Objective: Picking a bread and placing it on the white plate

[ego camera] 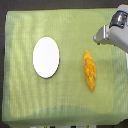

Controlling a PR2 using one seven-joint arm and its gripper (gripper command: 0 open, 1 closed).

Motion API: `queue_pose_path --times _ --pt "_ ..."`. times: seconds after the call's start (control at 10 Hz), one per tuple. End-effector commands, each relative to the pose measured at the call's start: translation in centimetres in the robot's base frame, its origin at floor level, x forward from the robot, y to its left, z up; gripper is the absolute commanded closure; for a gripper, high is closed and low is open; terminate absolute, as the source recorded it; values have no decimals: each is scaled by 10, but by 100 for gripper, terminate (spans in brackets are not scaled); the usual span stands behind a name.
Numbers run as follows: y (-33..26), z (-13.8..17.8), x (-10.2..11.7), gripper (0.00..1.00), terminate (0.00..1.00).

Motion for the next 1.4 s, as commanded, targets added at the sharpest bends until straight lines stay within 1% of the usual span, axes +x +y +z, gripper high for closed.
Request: queue_pose_path --times 0.0,0.2,0.6,0.7,1.3 --pt "0 0 0 0 0" --pt "7 -7 3 0 0" --pt "24 -30 -7 0 0" --pt "30 -39 -8 0 0" --pt "54 -93 -31 0 0"
